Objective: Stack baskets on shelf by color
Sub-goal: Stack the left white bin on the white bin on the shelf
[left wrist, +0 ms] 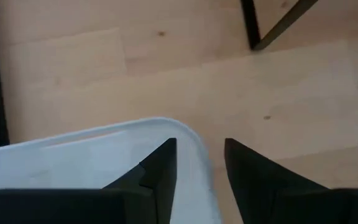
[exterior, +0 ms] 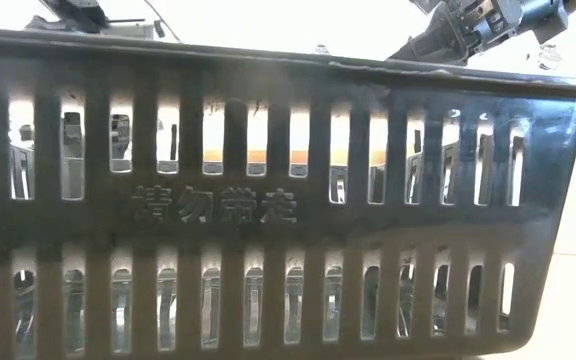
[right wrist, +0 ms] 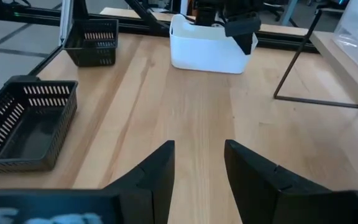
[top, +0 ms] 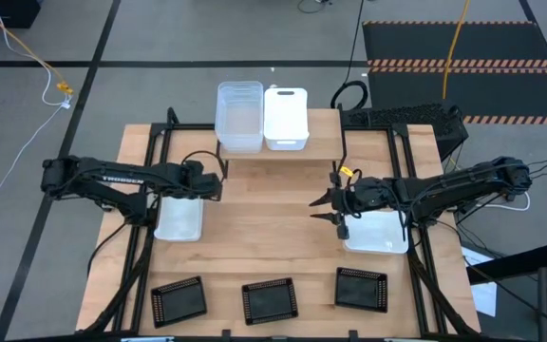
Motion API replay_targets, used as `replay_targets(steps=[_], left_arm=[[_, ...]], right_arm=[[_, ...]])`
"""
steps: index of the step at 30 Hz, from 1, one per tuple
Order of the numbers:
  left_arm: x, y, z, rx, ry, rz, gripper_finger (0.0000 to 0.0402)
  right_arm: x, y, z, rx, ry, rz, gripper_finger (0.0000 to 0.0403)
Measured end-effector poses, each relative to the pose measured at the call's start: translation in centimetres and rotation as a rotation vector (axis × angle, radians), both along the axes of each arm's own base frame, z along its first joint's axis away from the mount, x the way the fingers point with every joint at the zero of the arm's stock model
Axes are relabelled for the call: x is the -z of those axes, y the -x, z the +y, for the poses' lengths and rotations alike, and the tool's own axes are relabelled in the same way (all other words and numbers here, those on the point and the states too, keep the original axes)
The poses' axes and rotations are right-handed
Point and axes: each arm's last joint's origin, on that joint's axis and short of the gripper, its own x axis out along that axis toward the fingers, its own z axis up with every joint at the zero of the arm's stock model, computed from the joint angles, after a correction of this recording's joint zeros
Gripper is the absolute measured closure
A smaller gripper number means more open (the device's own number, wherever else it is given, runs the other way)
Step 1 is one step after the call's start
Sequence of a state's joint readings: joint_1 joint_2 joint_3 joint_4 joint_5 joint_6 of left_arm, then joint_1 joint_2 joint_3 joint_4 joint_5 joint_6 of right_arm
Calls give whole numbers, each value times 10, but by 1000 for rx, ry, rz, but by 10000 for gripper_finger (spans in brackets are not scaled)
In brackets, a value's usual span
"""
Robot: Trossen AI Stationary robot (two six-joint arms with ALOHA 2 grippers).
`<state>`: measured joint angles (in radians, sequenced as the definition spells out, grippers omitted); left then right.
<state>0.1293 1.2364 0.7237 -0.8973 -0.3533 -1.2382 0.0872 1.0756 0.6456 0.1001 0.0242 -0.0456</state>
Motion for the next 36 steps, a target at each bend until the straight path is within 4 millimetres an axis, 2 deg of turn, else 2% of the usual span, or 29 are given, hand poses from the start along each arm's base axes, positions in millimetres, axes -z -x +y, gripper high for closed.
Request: replay_targets(steps=[4,8,12,16,20,25,29,33,36], left_arm=[[3,0,-5,35,60,-6,318],[2,-2,-23,98,151,-40,383],[-2,-3,-45,180,222,-74,389],[-12,-8,-68,456,314,-92,387],[-27,-17,-94,742,303,-192,396],[-39,-19,-122,1082,205,-260,394],[-42,-14,-137,1310,125,-236,396],[-43,-5,-153,1627,16,-194,392],[-43,-3,-158,1784,-67,-167,395]], right_arm=[[0,0,0,0,0,0,268],[1,1,0,0,1,13,268],[2,1,0,-3,10,20,268],[2,1,0,-7,20,20,268],[0,0,0,-8,20,1,268],[0,0,0,-8,20,-2,268],[0,0,0,-11,25,-2,268],[0,0,0,-16,39,-2,268],[0,0,0,-18,42,-3,268]])
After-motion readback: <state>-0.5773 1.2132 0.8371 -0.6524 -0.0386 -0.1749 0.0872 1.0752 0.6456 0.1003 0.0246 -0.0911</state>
